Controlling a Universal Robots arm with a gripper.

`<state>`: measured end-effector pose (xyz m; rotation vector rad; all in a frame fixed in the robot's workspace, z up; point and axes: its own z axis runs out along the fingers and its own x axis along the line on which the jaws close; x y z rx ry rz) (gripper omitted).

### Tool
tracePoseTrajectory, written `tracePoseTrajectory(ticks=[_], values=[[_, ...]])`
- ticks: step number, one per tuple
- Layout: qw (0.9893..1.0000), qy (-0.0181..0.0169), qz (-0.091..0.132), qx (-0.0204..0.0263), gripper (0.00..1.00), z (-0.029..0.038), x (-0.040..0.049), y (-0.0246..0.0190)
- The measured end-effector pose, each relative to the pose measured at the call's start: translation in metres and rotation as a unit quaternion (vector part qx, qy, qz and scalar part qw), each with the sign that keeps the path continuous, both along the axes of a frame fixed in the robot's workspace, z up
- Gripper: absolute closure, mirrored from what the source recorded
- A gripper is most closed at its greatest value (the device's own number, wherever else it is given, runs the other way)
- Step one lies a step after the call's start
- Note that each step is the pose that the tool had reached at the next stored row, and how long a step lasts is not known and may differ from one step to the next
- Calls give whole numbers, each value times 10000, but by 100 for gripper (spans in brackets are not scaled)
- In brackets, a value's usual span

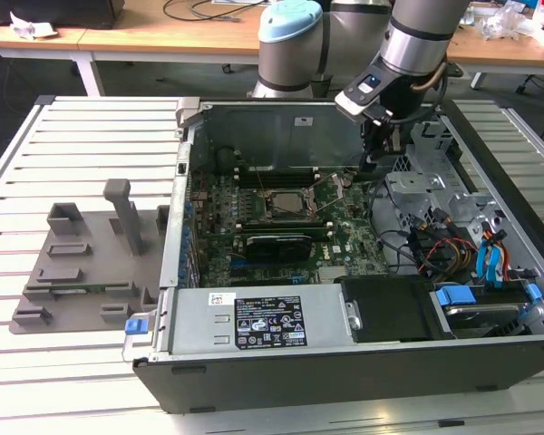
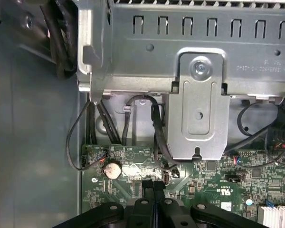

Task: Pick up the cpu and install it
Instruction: 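Close the cpu cover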

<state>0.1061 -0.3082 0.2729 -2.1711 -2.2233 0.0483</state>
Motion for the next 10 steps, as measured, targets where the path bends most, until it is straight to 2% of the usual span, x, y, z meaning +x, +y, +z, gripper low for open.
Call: tracePoseTrajectory(ticks=[10], values=[[10000, 0, 0, 12, 89, -180, -19, -1]])
